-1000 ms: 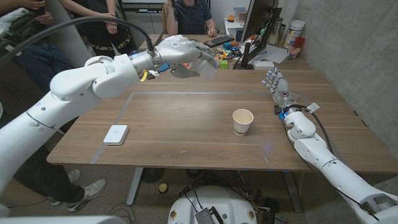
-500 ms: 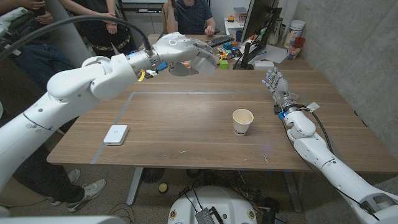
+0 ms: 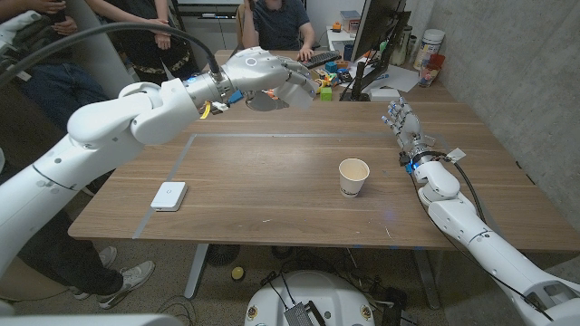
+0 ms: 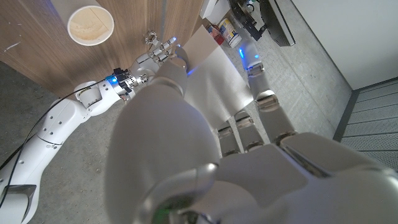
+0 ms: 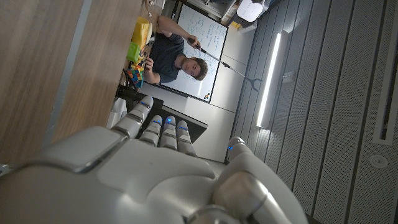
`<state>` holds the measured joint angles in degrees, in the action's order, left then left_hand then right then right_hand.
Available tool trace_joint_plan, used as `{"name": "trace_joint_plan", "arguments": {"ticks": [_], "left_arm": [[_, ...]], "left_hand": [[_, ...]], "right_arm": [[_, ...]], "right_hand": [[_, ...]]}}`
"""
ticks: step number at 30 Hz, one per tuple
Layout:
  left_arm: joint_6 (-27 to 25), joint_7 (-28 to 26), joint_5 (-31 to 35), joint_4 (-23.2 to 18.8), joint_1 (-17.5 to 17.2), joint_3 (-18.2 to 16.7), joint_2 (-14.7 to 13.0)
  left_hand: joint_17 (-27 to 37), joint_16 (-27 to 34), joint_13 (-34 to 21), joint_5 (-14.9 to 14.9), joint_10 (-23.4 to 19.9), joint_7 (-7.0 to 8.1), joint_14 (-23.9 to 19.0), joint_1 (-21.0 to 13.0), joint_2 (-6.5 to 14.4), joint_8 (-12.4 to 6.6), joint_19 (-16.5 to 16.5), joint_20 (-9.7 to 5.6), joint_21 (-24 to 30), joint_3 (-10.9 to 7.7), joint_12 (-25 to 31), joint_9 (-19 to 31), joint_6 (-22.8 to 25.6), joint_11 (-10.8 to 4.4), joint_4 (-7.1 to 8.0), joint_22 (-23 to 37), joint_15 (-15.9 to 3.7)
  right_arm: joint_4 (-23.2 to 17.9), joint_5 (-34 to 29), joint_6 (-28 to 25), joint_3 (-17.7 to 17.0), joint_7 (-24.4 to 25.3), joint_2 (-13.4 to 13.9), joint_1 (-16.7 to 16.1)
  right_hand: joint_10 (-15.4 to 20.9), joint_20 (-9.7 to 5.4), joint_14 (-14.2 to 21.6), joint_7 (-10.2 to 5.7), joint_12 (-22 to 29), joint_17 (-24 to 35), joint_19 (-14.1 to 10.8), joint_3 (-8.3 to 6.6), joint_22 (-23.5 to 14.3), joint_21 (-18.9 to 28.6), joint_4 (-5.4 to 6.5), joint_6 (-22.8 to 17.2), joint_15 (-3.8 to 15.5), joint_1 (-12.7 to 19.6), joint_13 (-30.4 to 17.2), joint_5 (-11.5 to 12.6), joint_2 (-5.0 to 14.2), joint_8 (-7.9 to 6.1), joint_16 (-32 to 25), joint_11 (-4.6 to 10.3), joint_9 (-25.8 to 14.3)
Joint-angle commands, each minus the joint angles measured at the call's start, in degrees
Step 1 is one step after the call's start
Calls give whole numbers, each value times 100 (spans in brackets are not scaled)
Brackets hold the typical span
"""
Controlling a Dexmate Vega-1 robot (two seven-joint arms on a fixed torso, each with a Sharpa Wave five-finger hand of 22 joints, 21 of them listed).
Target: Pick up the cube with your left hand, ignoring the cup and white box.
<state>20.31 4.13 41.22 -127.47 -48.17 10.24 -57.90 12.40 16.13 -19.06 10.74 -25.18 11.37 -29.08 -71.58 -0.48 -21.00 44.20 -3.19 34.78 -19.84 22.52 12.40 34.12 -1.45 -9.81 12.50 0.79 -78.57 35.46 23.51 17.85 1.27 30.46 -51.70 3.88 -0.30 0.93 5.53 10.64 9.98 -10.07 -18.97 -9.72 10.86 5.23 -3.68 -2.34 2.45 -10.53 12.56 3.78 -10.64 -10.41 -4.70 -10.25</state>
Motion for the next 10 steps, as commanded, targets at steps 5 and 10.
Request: {"name": "trace_joint_plan", "arguments": {"ticks": [5,10], "left_arm": [[-29,4,13,16,-8,10,-5],[-37,34,-5,19,5,21,-14]], "left_hand": [[8,35,-291,37,-542,-553,-539,-343,870,33,12,-184,83,-244,36,14,595,-406,116,-4,-1039],[9,28,-296,36,-555,-549,-554,-324,872,45,2,-183,118,-255,24,16,613,-388,120,-11,-1028]], "right_arm": [[32,-7,4,7,-8,-10,24],[58,-6,17,11,-18,-21,38]], "right_hand": [[49,-15,54,25,38,20,-57,29,-15,33,-2,-3,-26,12,-15,58,-6,-30,-26,-14,-22],[54,-16,55,29,39,20,-57,32,-15,32,-1,-4,-28,15,-15,59,-5,-30,-26,-20,-22]]}}
